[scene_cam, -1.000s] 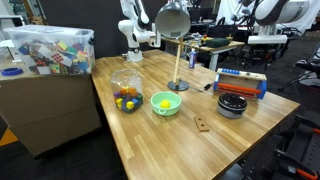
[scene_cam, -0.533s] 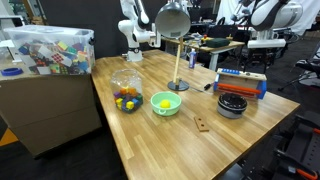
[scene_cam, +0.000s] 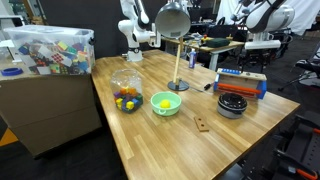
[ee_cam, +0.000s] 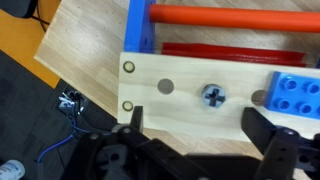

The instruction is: Take the screw from the wooden board and put it on the table

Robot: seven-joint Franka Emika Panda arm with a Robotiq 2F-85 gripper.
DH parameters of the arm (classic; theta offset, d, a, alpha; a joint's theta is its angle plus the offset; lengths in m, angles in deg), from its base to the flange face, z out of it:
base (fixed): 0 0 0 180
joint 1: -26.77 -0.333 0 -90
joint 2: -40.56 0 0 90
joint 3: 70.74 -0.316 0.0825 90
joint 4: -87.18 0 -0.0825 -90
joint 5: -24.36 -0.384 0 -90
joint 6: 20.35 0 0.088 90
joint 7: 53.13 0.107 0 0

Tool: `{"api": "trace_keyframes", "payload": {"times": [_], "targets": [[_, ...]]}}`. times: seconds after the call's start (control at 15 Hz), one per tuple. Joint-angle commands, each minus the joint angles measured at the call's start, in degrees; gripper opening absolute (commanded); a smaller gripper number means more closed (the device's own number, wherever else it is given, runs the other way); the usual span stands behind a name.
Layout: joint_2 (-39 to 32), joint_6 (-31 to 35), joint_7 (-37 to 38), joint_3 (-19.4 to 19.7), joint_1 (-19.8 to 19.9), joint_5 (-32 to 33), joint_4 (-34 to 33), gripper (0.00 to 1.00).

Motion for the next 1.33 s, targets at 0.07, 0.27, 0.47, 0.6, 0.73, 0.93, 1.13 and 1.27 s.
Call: {"api": "trace_keyframes", "payload": {"times": [0.07,0.27,0.47,0.6,0.73,0.93,1.13,1.27], "targets": [[-0.7,-3.7,-2.0,1.6,-0.7,-1.3,-1.8,1.00],[-0.1,-4.0,-2.2,1.7,-0.8,-1.4,-1.3,1.00],[0.5,-4.5,-2.3,1.5,-1.0,-1.7,-0.7,1.00],[0.7,-5.1,-2.4,1.3,-1.3,-2.0,-0.5,1.00],[0.7,-5.6,-2.4,1.1,-1.8,-2.5,-0.5,1.00],[0.2,-5.7,-2.4,1.1,-2.3,-2.8,-0.7,0.96],[-0.4,-5.7,-1.2,1.3,-2.1,-4.3,-1.3,0.69],[-0.7,-5.7,-1.1,1.6,-2.0,-5.3,-1.8,0.55]]}}
